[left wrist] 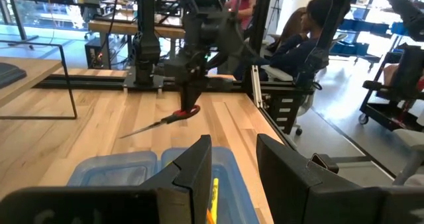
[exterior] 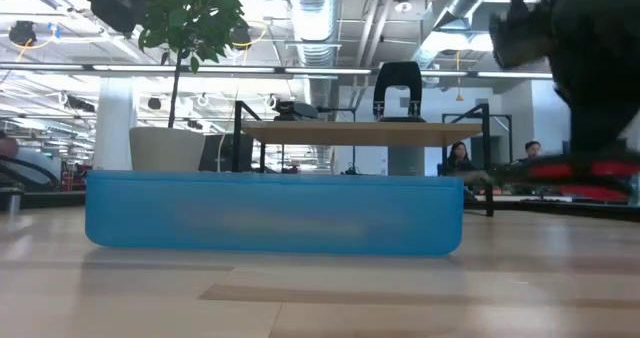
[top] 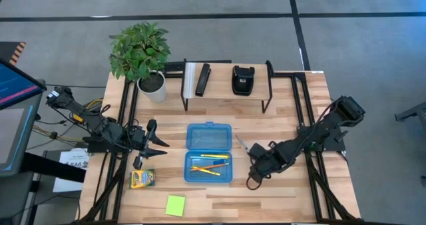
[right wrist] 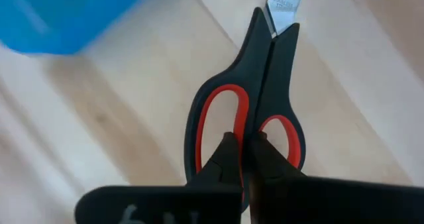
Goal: Pack school essentials
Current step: Put the scissor into the blue pencil box
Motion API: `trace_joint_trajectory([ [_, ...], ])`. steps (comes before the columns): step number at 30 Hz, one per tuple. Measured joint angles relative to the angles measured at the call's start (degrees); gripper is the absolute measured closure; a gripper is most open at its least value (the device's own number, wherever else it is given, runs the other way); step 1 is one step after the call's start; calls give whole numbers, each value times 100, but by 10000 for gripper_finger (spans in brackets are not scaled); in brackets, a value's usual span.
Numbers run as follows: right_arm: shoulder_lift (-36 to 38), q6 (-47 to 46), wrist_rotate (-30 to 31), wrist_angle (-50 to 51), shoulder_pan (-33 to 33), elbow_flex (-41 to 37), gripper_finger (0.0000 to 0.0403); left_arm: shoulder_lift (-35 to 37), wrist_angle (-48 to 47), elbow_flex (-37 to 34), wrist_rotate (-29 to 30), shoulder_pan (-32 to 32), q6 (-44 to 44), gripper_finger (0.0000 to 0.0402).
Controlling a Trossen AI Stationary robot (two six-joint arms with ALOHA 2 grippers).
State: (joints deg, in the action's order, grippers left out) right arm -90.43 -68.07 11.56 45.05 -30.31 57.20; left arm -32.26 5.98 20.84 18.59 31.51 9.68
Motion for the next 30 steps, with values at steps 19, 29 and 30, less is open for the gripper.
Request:
trace_joint_trajectory([
  [19,-1289,3514,270,-1330,696,2133,402,42,103,0,-27,2,-12,294],
  [29,-3188,4474,-38,600,724,4296,392,66,6,0,-72,2,-15,294],
  [30,-3278,4546,-150,587,745,4381,381,66,-2,0,-72,2,-16,294],
])
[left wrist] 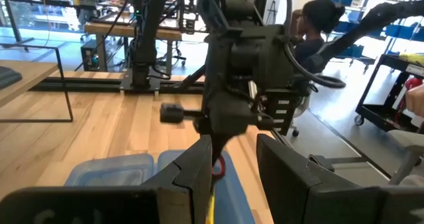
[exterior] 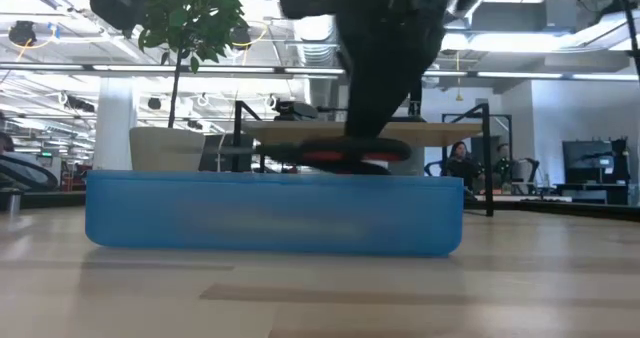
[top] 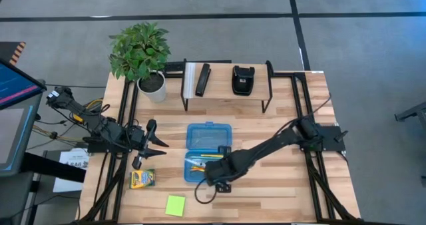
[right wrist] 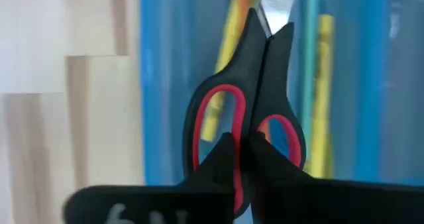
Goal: Pack school essentials
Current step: Put the scissor into the blue pencil box
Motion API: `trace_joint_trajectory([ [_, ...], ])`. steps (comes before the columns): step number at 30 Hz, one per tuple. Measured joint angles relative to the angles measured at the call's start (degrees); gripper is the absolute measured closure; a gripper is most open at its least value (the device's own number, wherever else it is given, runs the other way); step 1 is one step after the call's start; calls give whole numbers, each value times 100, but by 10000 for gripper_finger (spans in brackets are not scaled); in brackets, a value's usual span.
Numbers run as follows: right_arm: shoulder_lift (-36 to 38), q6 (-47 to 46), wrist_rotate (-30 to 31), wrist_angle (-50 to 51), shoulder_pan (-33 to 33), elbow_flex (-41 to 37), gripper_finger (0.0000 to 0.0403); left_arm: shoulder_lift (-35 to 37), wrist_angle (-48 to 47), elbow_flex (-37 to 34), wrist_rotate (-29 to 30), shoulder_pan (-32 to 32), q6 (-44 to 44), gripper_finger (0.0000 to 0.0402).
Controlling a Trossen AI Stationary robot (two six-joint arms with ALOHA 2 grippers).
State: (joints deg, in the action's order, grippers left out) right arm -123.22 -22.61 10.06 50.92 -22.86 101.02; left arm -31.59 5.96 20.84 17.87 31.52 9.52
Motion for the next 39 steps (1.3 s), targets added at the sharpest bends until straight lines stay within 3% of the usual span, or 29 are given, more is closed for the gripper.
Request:
trace_joint_trajectory([
  [10,-262,16,-268,187,155,141,178,0,-4,0,-13,0,4,294],
  [13,-206,-77,-261,496,194,141,138,0,-5,0,-13,0,7,294],
  [17,-89,-219,-36,493,213,135,124,0,-14,0,-15,0,9,294],
  [28,-53,-38,23,-1461,391,141,122,-2,-3,0,-15,-2,44,294],
  [39,-234,168,-115,-1817,464,150,122,-1,-25,0,-15,0,42,294],
])
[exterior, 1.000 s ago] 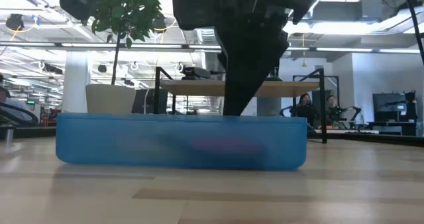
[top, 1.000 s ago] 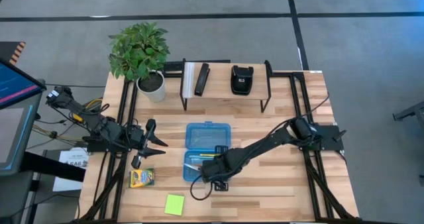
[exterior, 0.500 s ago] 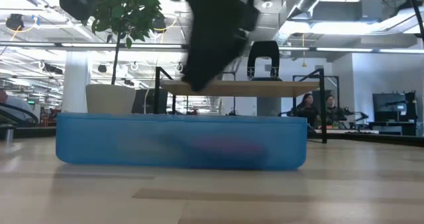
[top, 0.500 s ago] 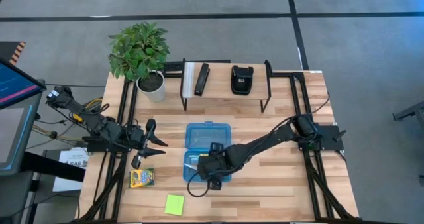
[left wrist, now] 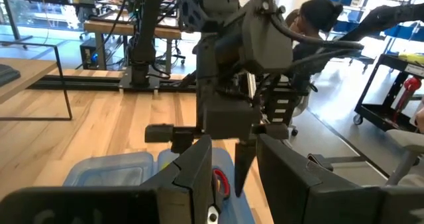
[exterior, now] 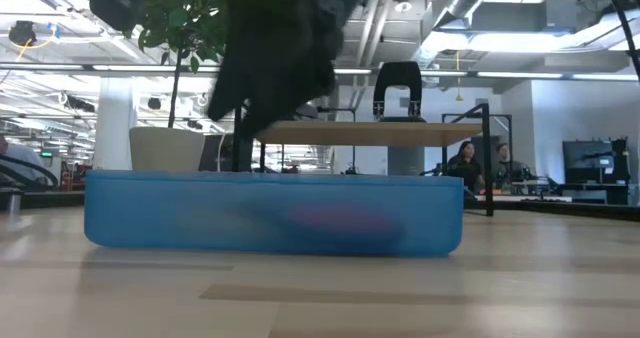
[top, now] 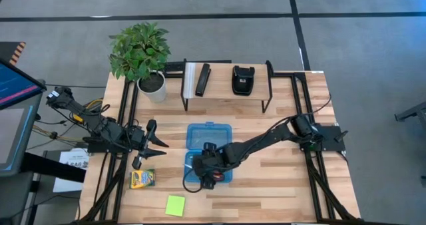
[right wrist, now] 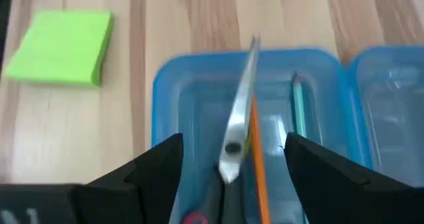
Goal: Pack school essentials
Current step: Put the scissor into the blue pencil box
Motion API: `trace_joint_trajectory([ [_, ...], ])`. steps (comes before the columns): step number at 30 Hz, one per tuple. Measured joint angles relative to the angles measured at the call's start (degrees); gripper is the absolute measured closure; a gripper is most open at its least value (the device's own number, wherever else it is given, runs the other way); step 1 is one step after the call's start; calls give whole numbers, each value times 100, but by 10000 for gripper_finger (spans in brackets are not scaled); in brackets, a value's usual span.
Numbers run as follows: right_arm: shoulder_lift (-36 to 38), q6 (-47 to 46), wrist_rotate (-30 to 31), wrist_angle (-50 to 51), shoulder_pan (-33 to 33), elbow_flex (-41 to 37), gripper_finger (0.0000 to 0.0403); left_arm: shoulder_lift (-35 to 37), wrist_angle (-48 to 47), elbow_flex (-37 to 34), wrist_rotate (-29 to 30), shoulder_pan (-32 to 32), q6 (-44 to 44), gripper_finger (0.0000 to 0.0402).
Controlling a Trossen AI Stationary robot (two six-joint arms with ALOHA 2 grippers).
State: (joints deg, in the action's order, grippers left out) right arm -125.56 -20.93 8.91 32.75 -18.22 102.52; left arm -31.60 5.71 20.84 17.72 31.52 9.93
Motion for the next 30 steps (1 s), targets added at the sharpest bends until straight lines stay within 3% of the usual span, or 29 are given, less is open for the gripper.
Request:
trace_joint_trajectory([
  [6,-281,1,-11,-331,-60,-1,122,-1,-17,0,0,-1,-4,294],
  [18,-507,-109,-149,28,-67,-15,131,0,-72,0,55,0,22,294],
  [23,-500,-109,-150,65,-29,-15,181,-1,-78,0,55,1,22,294],
  [30,-490,-111,-147,247,7,-15,288,-1,-76,0,57,0,26,294],
])
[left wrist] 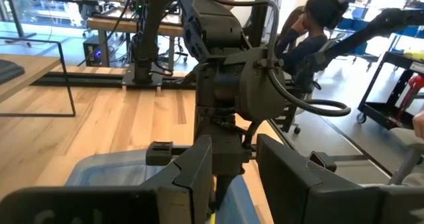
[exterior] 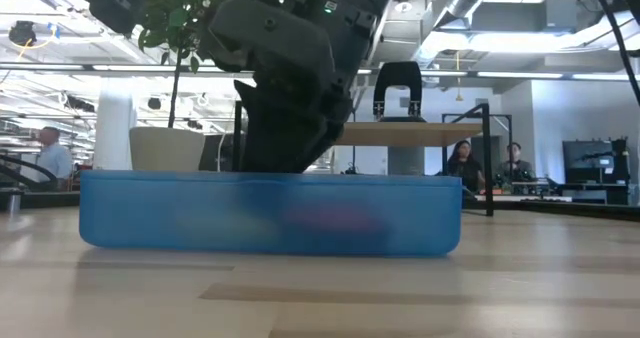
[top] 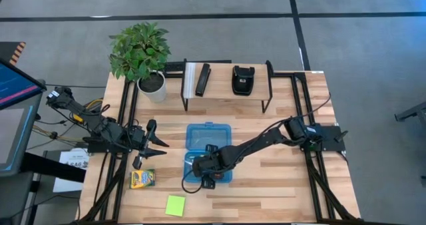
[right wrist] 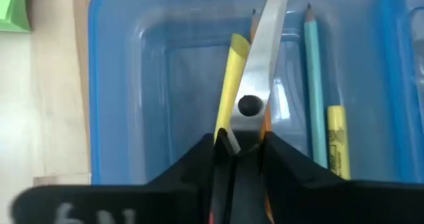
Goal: Pack school essentials
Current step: Put the scissor into the blue pencil box
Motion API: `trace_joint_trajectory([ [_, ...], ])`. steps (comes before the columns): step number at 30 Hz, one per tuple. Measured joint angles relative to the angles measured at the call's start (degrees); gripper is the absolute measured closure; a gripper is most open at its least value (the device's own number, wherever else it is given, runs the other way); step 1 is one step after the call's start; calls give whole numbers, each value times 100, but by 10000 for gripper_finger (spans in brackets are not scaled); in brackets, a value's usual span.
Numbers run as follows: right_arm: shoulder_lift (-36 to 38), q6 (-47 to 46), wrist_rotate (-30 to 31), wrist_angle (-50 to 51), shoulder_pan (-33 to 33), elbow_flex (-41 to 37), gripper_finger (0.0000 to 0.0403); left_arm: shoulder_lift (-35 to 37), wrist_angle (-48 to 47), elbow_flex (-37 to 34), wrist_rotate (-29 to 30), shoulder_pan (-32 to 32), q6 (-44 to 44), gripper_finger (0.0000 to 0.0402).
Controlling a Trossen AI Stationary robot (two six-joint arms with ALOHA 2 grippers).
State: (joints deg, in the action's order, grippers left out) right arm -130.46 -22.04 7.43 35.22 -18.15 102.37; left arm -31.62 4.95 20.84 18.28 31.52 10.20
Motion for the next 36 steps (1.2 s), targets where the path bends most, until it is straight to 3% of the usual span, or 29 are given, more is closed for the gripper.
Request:
trace_joint_trajectory([
  [5,47,-13,8,133,0,20,334,0,2,0,4,0,2,294],
  [21,373,-15,-155,928,13,28,369,0,7,0,11,-1,9,294],
  [27,373,63,-153,972,26,294,337,2,-30,0,-18,1,122,294],
  [36,609,298,-2,893,-204,586,268,-65,-485,5,-551,36,671,294],
])
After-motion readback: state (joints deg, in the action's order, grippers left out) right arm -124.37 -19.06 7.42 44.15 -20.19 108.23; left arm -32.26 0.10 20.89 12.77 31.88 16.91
